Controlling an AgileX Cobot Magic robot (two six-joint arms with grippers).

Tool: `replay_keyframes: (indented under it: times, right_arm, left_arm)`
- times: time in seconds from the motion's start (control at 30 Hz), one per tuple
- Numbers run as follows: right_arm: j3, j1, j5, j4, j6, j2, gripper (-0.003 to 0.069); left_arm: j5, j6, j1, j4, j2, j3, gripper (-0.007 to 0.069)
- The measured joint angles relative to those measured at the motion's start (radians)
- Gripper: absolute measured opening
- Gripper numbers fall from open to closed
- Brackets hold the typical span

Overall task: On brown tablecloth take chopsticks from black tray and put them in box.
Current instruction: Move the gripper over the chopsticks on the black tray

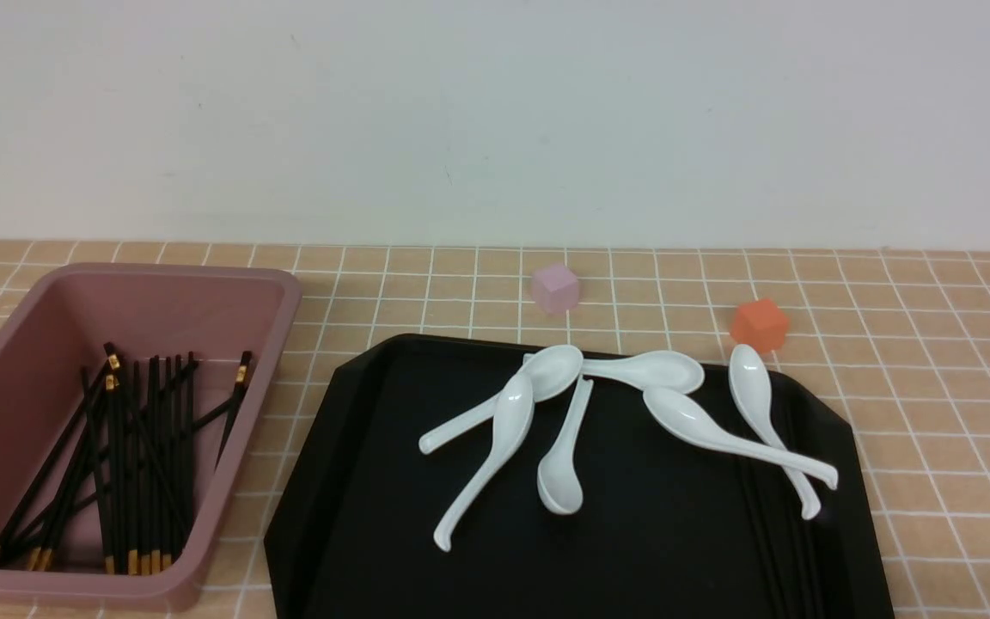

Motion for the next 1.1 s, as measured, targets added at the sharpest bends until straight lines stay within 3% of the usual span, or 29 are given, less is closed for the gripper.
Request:
replay_keyframes:
  times: [1.0,1.1]
  right_arm:
    - [0.0,0.0,0.0,0.002,0.0,0.0,0.0239]
    - [0.001,0.0,-0.026,0.109,0.064,0.0,0.0239]
  left_arm:
    - [0.0,0.0,0.0,0.0,0.0,0.0,0.0239]
    - [0.0,0.0,0.0,0.0,0.0,0.0,0.0239]
